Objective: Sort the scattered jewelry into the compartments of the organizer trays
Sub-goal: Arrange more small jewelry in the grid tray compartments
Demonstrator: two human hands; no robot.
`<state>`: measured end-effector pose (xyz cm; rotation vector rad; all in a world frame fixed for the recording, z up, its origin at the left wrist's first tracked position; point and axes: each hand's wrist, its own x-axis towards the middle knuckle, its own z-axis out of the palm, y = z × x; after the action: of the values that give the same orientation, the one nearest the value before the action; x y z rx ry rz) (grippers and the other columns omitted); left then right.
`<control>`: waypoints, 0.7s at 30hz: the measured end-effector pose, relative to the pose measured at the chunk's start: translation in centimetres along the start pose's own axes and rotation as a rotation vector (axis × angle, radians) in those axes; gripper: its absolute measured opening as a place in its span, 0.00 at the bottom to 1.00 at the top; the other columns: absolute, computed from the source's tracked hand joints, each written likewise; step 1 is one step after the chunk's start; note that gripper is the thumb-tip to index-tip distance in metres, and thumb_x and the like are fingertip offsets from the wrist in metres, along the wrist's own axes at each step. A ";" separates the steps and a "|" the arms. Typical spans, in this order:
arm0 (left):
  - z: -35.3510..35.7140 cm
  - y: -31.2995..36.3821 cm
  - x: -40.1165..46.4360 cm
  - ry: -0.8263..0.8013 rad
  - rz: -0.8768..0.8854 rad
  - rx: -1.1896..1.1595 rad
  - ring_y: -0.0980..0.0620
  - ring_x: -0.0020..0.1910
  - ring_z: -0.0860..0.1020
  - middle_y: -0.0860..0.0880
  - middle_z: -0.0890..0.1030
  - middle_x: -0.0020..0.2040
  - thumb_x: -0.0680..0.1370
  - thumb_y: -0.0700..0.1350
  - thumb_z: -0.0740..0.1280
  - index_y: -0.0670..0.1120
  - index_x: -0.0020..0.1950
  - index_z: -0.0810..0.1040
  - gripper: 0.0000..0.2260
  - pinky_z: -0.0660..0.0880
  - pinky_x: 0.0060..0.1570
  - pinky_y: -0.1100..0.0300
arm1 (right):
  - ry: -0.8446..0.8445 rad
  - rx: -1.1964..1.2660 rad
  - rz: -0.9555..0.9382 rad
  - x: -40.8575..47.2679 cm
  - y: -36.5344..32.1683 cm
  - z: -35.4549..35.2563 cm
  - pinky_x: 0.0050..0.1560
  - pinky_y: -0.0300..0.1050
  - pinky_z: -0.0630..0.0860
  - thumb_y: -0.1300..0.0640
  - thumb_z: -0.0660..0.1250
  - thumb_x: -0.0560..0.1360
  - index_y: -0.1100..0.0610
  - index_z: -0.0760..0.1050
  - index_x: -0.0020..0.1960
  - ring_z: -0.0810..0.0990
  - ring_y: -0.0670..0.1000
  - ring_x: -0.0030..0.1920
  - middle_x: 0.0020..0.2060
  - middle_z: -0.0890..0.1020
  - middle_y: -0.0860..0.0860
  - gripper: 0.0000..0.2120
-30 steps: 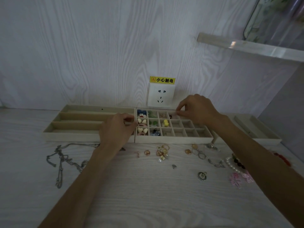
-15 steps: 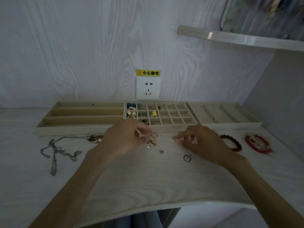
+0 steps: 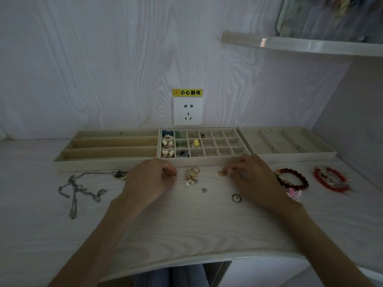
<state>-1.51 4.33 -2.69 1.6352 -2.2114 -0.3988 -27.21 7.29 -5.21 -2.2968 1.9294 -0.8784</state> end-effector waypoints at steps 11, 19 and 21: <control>1.1 2.6 0.4 -0.041 0.125 -0.078 0.63 0.46 0.75 0.64 0.76 0.44 0.75 0.49 0.68 0.61 0.49 0.80 0.07 0.67 0.41 0.63 | 0.075 0.277 0.205 -0.3 0.2 -1.1 0.44 0.35 0.71 0.63 0.65 0.72 0.47 0.78 0.51 0.77 0.42 0.43 0.42 0.80 0.40 0.13; 1.3 3.8 2.3 0.043 0.218 -0.212 0.64 0.46 0.77 0.61 0.80 0.50 0.76 0.41 0.66 0.56 0.54 0.80 0.12 0.74 0.44 0.62 | 0.078 0.089 0.164 -0.3 0.5 -0.5 0.48 0.40 0.66 0.62 0.64 0.74 0.49 0.82 0.49 0.72 0.46 0.46 0.42 0.79 0.44 0.12; 1.7 3.8 2.8 0.086 0.272 -0.251 0.65 0.45 0.77 0.61 0.81 0.49 0.77 0.45 0.66 0.56 0.53 0.81 0.09 0.76 0.46 0.62 | 0.087 0.040 0.068 -0.4 0.2 -0.3 0.49 0.41 0.66 0.60 0.64 0.74 0.49 0.82 0.49 0.70 0.45 0.46 0.42 0.79 0.45 0.10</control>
<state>-6.28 2.74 -2.25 1.1829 -2.1793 -0.4960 -27.51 7.69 -5.16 -2.1922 1.9916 -1.0163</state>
